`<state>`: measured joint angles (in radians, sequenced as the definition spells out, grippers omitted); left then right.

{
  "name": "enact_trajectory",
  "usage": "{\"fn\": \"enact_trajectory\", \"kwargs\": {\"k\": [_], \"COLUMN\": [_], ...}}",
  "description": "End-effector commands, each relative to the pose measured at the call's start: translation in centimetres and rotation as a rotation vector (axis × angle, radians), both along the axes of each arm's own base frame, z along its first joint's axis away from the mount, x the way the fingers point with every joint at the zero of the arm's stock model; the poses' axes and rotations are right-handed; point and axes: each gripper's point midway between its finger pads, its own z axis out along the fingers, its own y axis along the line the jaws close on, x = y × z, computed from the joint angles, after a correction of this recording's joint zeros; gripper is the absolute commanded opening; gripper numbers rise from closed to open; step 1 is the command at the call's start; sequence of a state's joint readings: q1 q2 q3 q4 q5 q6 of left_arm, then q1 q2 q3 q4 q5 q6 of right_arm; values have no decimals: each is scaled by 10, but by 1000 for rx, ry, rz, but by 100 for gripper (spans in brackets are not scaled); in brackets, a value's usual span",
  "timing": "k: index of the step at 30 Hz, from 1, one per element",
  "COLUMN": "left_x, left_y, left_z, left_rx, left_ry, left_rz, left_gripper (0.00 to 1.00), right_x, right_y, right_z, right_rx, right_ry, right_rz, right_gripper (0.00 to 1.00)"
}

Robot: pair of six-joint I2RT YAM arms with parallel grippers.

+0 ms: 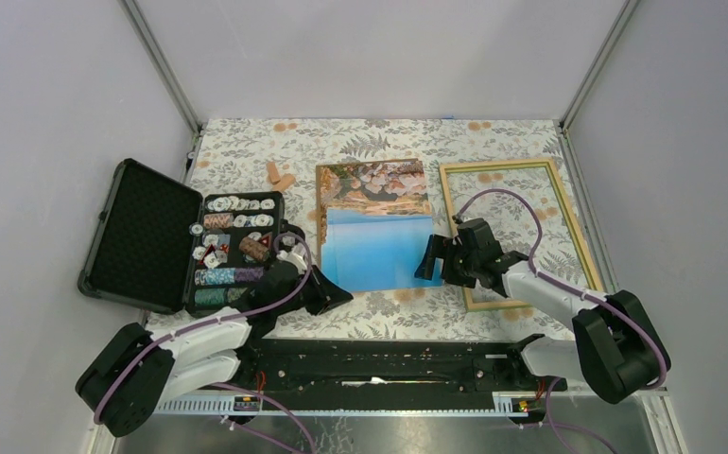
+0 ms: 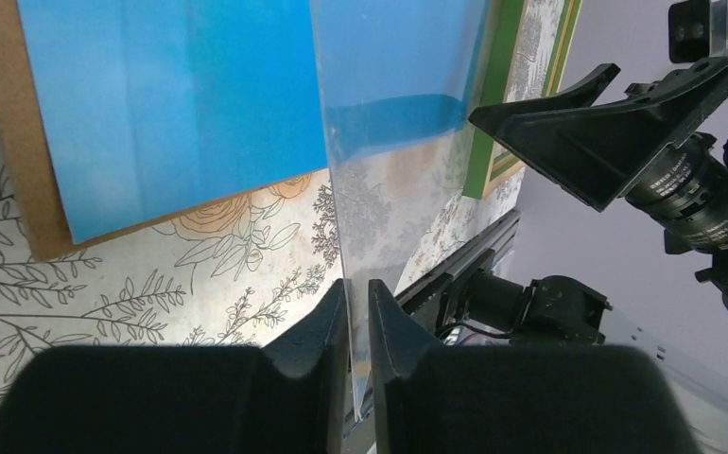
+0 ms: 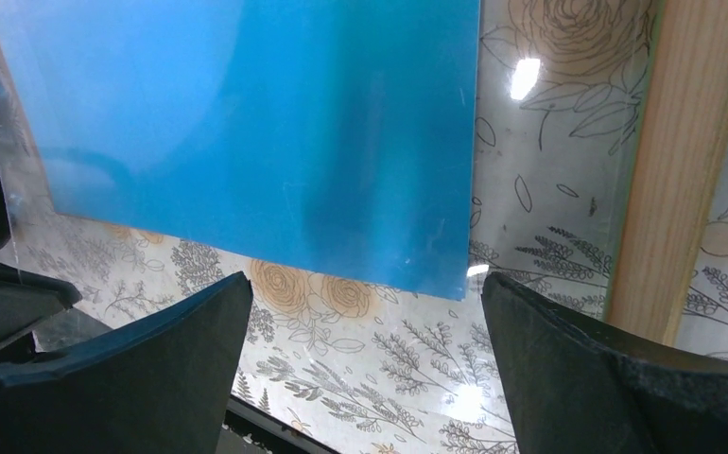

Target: Put the photo into the frame

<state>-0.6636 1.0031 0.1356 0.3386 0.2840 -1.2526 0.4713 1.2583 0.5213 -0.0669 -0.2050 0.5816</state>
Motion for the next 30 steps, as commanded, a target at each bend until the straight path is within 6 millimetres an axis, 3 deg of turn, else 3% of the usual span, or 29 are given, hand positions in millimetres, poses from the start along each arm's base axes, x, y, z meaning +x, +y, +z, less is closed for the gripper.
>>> {"fn": "enact_trajectory", "kwargs": {"k": [1, 6, 16, 23, 30], "left_x": [18, 27, 33, 32, 30], "left_y": [-5, 11, 36, 47, 50], "left_z": [23, 28, 42, 54, 52], "left_rx": [27, 120, 103, 104, 57], "left_ry": [-122, -169, -177, -194, -146], "left_rz": [-19, 3, 43, 72, 114], "left_gripper": [11, 0, 0, 0, 0], "right_x": [-11, -6, 8, 16, 1], "right_y": [-3, -8, 0, -5, -2], "right_z": [3, 17, 56, 50, 36], "right_rx": [-20, -43, 56, 217, 321], "right_ry": [31, -15, -92, 0, 94], "right_rz": [18, 7, -61, -145, -156], "right_gripper": [100, 100, 99, 100, 100]}}
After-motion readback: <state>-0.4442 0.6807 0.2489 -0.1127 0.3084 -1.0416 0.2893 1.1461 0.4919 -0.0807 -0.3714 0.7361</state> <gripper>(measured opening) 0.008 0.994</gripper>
